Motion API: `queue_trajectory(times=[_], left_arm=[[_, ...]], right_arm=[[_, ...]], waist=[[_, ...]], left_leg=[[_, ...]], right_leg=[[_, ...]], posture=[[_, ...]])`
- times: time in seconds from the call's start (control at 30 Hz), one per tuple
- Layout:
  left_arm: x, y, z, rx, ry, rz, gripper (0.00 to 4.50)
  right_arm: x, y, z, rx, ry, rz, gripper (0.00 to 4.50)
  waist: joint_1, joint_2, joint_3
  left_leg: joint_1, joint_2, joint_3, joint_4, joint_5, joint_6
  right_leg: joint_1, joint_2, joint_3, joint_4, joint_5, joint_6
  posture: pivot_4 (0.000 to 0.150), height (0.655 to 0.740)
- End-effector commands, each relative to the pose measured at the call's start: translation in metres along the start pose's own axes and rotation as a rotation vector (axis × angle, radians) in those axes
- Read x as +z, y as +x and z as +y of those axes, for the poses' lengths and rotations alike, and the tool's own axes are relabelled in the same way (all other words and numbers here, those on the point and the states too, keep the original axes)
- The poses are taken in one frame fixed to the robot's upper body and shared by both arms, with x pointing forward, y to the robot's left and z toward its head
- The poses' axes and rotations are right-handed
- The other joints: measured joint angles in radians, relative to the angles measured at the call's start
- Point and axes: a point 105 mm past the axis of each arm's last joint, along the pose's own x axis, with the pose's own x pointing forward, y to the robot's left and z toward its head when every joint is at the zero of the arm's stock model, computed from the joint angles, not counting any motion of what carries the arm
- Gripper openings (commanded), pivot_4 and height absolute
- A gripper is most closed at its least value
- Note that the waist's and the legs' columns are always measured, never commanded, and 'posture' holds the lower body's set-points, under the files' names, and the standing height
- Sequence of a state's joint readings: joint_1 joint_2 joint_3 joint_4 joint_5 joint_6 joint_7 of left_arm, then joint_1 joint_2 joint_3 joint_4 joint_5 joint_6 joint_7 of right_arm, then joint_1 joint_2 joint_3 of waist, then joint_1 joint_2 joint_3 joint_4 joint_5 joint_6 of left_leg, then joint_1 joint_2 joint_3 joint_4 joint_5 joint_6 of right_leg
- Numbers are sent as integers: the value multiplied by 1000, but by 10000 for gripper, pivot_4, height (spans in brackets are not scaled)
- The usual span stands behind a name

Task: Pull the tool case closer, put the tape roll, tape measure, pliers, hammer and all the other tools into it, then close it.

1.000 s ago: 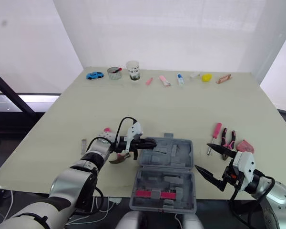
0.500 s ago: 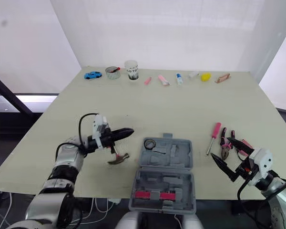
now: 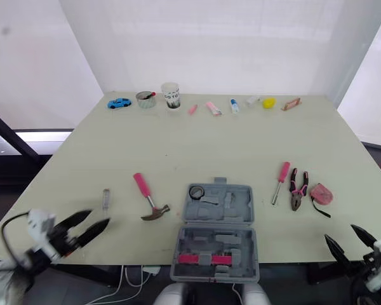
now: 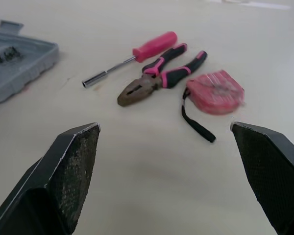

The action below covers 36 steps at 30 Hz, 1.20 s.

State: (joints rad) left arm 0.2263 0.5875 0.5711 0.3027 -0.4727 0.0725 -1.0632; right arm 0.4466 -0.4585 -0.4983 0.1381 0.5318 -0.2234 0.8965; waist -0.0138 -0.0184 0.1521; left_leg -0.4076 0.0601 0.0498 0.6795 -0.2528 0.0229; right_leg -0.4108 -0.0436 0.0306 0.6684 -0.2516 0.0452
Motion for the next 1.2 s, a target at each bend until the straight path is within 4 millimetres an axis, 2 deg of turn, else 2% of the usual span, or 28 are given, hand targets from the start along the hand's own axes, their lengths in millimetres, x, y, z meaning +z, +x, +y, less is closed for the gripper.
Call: queue_trajectory(times=[0.03,0.13,0.2,0.27,0.37,0.77,0.9,1.0,1.2], left_arm=[[4,-23,13,92,46,-22,44038],[-4,-45,19,163,34,-13,44038],[-7,-54,16,179,34,-8,44038],[-8,-56,9,171,36,-6,44038],[-9,-54,5,162,38,-4,44038],[21,-10,-12,-29,168,-42,44038],[46,33,-39,-226,282,-63,44038],[62,51,-53,-312,318,-94,44038],[85,77,-87,-504,398,-122,44038]], right_arm=[[8,-13,-10,-51,-15,-29,45000],[1,-28,-17,-109,16,-9,45000],[-6,-41,-16,-116,35,23,45000],[-9,-47,-16,-121,41,37,45000],[-9,-47,-20,-128,38,34,45000],[17,2,-12,-86,14,-68,45000],[43,44,-10,-143,34,-116,45000],[47,62,-12,-201,20,-88,45000],[42,86,-12,-266,-23,3,45000]], waist=[[2,0,0],[3,-1,-2],[4,0,-4],[3,-1,-6],[1,-1,-6],[2,0,-6],[3,1,-5],[3,1,-5],[3,1,-5]], left_leg=[[0,-1,0,-1,-1,-1],[-1,-2,0,-1,-3,-5],[-1,-2,-1,-2,-3,-5],[-1,-3,0,-9,-3,-5],[-1,-3,0,-12,-3,-5],[-1,-3,0,-11,-1,-2],[-3,-4,1,-11,0,0],[-3,-4,1,-9,1,0],[-5,-7,0,-11,0,1]], right_leg=[[0,-3,-1,-1,0,0],[-1,-11,-3,-1,0,1],[-1,-12,-3,-3,0,0],[-1,-13,-4,-7,1,-2],[-2,-13,-4,-9,1,-4],[-2,-11,-10,-8,1,-4],[-2,-7,-10,-8,1,-5],[-2,-6,-9,-6,2,-5],[-3,-3,-11,-8,2,-4]], posture=[[1500,7400],[1500,7400],[1500,7400],[1500,7400],[1500,7400],[1500,7400],[1500,7400],[1500,7400],[1500,7400]])
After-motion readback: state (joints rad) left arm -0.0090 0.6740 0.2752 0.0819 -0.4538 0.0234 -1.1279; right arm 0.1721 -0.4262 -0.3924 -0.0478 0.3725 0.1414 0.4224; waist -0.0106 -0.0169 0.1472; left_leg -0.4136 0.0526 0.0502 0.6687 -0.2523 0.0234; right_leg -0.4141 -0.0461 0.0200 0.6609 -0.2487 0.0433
